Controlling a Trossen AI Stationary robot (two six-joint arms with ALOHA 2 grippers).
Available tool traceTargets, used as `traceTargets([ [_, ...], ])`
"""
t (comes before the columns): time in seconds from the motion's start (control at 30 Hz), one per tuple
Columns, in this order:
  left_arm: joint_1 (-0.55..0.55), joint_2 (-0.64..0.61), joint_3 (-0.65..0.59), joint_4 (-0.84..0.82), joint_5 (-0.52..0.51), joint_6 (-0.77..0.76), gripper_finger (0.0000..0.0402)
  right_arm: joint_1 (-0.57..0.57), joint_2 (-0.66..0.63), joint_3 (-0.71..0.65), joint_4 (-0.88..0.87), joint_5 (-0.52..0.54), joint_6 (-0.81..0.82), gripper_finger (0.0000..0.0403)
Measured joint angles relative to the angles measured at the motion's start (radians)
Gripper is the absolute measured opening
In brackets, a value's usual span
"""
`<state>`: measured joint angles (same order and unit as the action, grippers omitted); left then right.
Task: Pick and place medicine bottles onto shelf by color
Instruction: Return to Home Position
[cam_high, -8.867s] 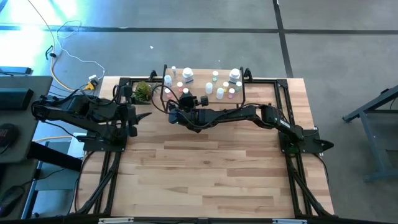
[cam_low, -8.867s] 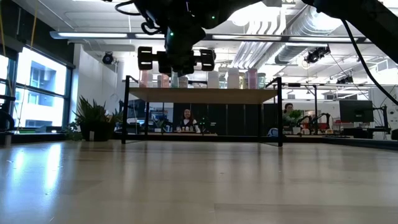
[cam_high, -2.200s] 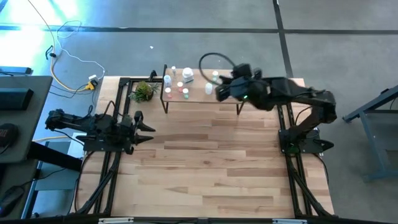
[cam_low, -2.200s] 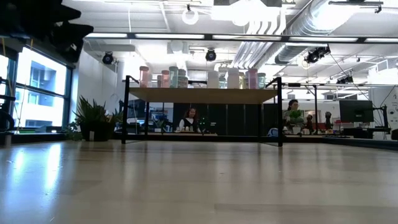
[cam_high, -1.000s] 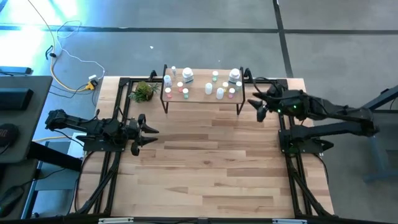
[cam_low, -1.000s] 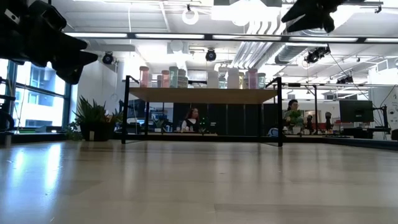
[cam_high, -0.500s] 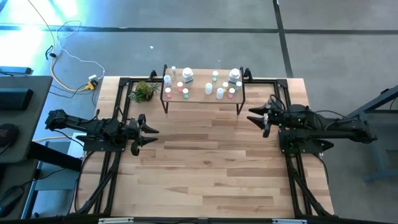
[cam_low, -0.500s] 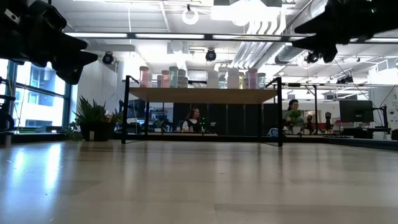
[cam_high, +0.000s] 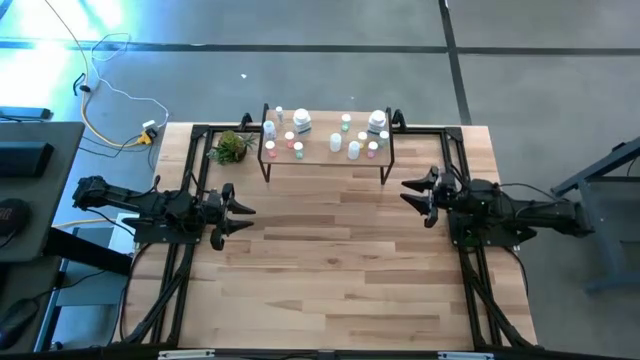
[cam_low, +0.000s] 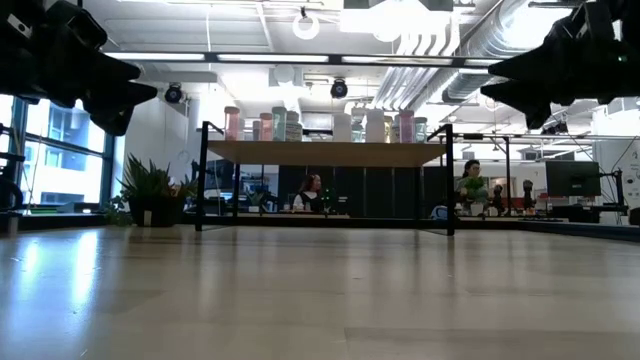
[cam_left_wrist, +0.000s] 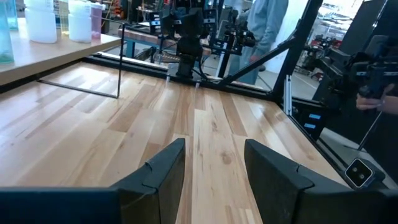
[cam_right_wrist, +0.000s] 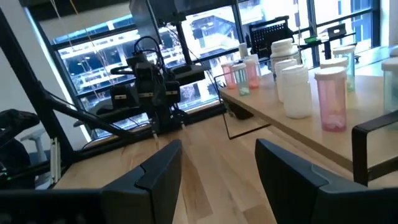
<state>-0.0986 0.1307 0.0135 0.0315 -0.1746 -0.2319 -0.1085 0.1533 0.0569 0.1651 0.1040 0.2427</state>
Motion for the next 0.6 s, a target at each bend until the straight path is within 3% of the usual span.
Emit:
traceTargets([
  [0.3,0.0,0.0,0.0,0.0,0.001,0.0,0.0157,0.0,-0.087,-0.047,-0.08,0.007,0.07,0.0194],
  [0.6,0.0,0.0,0.0,0.0,0.001,0.0,0.0157,0.0,-0.087,-0.047,-0.131,0.024,0.168,0.0194],
])
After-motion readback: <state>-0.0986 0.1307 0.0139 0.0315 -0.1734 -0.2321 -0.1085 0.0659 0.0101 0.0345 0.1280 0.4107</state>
